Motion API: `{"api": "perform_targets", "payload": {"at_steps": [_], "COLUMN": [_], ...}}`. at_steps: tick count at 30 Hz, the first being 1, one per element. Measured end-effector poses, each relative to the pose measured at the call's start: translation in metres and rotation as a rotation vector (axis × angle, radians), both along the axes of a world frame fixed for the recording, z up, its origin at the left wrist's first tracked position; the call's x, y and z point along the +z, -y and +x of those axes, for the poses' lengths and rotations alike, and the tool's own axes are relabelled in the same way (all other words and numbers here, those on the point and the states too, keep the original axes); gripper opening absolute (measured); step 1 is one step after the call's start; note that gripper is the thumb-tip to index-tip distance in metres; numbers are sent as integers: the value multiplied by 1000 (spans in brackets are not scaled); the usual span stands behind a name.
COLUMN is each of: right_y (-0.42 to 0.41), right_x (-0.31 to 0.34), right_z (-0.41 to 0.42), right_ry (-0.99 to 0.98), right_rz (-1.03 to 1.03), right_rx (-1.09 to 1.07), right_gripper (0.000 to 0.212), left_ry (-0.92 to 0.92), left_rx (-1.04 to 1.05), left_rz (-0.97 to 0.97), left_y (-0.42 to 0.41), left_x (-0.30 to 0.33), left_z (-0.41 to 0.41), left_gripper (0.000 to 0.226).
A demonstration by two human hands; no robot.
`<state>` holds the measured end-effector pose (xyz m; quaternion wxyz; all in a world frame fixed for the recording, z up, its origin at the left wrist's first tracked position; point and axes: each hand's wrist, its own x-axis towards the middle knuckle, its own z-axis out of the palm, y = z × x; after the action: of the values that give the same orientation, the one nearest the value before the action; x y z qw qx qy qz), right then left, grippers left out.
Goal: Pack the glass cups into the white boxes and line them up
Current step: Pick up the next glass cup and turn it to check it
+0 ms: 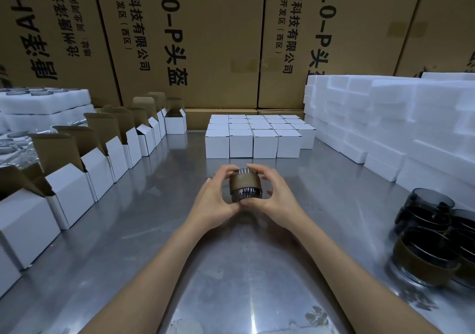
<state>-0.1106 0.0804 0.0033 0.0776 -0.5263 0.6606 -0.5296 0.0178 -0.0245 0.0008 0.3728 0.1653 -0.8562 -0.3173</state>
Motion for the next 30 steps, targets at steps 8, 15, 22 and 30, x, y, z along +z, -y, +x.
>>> {"api": "perform_targets", "payload": {"at_steps": [8, 15, 22, 30], "right_y": [0, -2, 2, 1], "right_x": [-1, -1, -7, -9], "right_z": [0, 1, 5, 4], "right_ry": [126, 36, -97, -192], "right_rz": [4, -1, 79, 128], "right_rx": [30, 72, 25, 10], "right_gripper": [65, 66, 59, 51], "left_ry": [17, 38, 111, 110], "left_rx": [-22, -18, -38, -100], "left_rz": [83, 11, -12, 132], "left_y": [4, 5, 4, -1], "left_x": [-4, -5, -6, -2], "left_z": [-1, -1, 0, 1], "left_gripper": [65, 62, 54, 35]}}
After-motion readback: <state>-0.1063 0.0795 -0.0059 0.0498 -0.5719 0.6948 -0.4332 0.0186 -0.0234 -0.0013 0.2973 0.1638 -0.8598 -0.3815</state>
